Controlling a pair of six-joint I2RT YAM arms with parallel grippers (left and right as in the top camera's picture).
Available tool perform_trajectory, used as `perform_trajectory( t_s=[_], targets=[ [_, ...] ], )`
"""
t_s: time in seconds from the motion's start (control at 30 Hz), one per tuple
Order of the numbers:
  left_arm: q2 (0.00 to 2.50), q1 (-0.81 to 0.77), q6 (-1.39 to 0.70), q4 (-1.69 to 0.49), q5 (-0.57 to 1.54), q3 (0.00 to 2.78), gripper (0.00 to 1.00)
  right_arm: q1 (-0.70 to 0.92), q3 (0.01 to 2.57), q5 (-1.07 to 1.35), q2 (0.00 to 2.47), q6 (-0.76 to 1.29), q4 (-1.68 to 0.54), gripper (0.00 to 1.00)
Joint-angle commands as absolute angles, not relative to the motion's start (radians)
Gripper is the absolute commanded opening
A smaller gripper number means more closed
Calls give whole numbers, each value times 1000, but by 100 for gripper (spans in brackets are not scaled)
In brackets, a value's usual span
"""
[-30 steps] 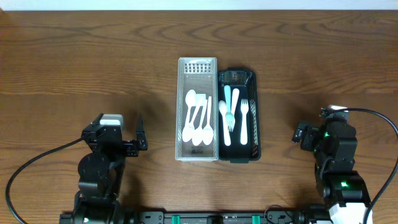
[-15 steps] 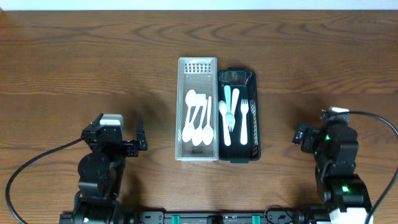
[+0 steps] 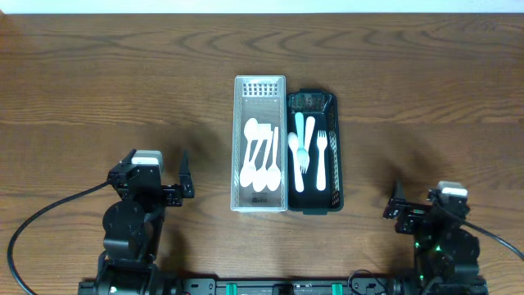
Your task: Pack container
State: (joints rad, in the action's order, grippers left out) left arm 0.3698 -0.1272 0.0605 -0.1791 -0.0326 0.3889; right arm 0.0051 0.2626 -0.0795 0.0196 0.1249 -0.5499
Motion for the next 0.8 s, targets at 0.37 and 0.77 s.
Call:
perform_trajectory(
  t_s=[0.37,0.77],
  targets=[
    [366,-131,67,-179,-37,385,98,56,6,-118,5,100,-63,99],
    [366,-131,67,-179,-37,385,98,56,6,-120,6,100,-63,99]
  ],
)
